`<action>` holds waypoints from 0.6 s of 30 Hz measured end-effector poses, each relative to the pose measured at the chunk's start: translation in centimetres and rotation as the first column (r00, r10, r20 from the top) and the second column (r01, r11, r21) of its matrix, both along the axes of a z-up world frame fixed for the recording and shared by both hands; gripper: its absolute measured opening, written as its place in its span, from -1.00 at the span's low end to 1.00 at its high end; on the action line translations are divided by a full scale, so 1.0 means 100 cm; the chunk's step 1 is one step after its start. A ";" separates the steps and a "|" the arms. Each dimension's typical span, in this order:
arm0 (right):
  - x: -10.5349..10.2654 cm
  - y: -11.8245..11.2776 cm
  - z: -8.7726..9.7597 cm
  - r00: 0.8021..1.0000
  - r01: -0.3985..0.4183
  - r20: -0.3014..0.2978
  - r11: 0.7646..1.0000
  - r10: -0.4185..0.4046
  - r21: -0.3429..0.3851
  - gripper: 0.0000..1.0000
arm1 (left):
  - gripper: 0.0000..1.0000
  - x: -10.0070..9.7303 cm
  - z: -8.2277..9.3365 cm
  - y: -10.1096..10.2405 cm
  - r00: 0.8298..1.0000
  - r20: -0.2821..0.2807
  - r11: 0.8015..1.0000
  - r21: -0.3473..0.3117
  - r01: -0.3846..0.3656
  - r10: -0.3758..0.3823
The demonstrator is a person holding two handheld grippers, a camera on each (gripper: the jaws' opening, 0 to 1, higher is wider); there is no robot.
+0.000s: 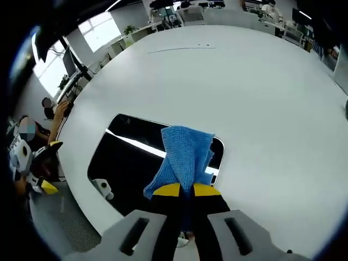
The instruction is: Wipe the mirror surface with the cleaning cloth until all visible marks leave the cleaned area.
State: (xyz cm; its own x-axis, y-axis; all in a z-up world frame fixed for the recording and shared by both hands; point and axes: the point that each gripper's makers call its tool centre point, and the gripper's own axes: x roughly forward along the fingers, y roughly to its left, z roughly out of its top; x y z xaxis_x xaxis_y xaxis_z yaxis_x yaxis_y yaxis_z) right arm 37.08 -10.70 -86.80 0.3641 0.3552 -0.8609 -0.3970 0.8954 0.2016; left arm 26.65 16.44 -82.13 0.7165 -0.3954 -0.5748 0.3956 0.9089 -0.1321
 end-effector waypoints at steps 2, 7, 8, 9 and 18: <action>0.000 -0.006 0.000 1.000 0.027 -0.004 1.000 -0.027 -0.006 -0.99 | 0.98 0.000 0.000 -0.001 1.000 -0.002 1.000 -0.001 0.003 -0.003; 0.002 -0.010 0.001 0.998 0.064 -0.012 0.998 -0.064 -0.013 -1.00 | 0.98 -0.001 -0.002 -0.002 1.000 -0.010 1.000 0.008 0.011 -0.011; 0.001 -0.009 0.001 0.997 0.070 -0.013 0.997 -0.070 -0.009 -1.00 | 0.98 -0.001 -0.002 -0.001 1.000 -0.009 1.000 0.007 0.011 -0.011; 0.000 -0.011 0.001 0.998 0.060 -0.011 0.998 -0.060 -0.019 -1.00 | 0.98 -0.001 -0.003 -0.001 1.000 -0.009 1.000 0.008 0.010 -0.010; -0.005 -0.019 0.001 0.994 0.109 -0.005 0.994 -0.109 -0.017 -1.00 | 0.98 -0.002 -0.003 -0.002 1.000 -0.012 1.000 0.008 0.022 -0.022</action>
